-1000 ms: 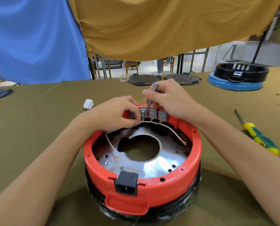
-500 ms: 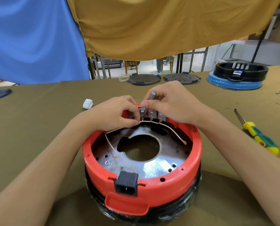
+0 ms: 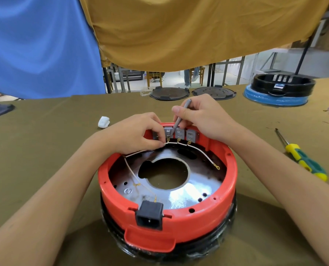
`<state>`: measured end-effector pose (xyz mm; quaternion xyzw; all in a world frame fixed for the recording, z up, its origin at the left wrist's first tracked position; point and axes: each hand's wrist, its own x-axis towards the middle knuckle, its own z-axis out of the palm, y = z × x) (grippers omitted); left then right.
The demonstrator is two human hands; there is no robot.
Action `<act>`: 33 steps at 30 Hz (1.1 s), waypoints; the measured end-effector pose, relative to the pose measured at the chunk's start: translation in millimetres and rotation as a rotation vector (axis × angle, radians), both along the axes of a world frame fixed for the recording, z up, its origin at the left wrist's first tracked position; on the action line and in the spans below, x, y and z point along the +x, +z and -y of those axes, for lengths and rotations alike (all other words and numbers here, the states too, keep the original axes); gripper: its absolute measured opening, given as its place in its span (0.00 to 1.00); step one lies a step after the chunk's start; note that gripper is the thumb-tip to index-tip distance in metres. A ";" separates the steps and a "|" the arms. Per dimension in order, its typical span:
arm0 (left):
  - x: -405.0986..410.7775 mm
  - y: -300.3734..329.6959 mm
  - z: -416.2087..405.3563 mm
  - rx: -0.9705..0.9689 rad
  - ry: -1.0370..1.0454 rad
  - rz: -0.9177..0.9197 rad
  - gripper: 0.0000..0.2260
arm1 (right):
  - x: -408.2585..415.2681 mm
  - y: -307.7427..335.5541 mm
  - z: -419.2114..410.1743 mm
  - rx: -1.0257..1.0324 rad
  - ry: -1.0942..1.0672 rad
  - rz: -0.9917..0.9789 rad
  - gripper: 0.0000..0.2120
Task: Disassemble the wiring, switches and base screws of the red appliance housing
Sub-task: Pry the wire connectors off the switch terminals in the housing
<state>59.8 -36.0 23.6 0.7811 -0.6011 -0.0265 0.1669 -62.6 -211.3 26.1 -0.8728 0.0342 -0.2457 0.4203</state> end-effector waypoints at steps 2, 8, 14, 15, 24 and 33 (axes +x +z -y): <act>0.0 -0.4 0.1 -0.005 -0.004 -0.001 0.04 | -2.0 -0.2 -1.4 -0.046 -0.008 0.017 0.14; 0.0 -0.8 0.6 -0.014 0.001 0.004 0.04 | -9.1 2.5 -7.6 -0.354 0.030 0.074 0.11; 1.0 -2.0 0.7 -0.017 0.002 0.014 0.03 | -5.9 2.2 -4.9 -0.325 0.037 0.057 0.11; 1.4 -2.1 0.8 -0.017 0.003 0.019 0.03 | -3.9 2.2 -4.3 -0.295 0.028 0.048 0.12; 0.7 -0.9 1.1 -0.002 0.005 0.023 0.04 | 6.4 1.2 0.8 -0.005 0.017 0.000 0.14; 0.5 -0.8 0.2 -0.020 0.007 0.017 0.05 | -3.1 -0.3 -6.6 -0.293 0.003 0.077 0.13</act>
